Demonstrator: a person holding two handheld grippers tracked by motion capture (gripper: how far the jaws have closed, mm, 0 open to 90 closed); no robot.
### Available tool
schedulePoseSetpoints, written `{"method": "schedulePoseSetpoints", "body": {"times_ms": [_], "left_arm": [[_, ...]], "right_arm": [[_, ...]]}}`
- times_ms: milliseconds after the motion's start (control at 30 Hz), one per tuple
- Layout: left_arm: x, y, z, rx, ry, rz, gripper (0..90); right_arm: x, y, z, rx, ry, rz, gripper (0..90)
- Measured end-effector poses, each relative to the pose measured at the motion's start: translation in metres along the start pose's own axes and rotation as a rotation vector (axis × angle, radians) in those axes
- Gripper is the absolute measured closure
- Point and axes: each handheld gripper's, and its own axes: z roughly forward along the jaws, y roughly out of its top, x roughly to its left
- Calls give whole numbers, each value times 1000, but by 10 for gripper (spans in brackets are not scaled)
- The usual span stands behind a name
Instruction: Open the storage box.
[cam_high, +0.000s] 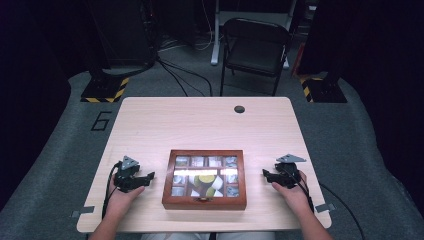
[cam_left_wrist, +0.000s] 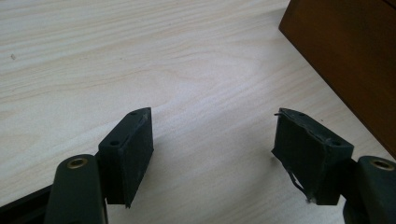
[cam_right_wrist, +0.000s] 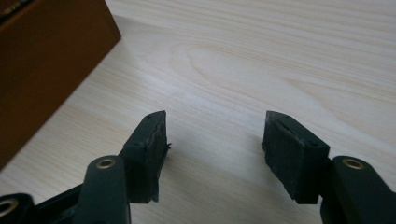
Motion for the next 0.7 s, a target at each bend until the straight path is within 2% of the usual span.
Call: {"method": "schedulePoseSetpoints", "body": {"times_ms": [133,200,333,367,467,500,600,700], "left_arm": [[0,7,-14,-42,-33,-47,323],[-2,10,-20,-39,-42,-53,332],[-7,14,-26,-41,-54,-45,339],[-11,15,-29,-49,-51,-30,344],[-16,17,-33,-50,-58,-31,353],[-20,18,-36,-47,-70,-37,357],[-24,21,-40,-52,-66,-30,367],[-30,23,-45,-57,-70,-27,391]], "right_arm": [[6,6,-5,-5,-8,-37,428],[9,7,-11,-16,-8,-38,431],[13,11,-21,-39,2,-20,441],[14,11,-24,-47,2,-16,442],[15,13,-29,-63,0,-25,442],[18,14,-35,-78,6,-17,439],[21,15,-39,-78,1,-25,436],[30,18,-48,-82,-20,-66,442]]}}
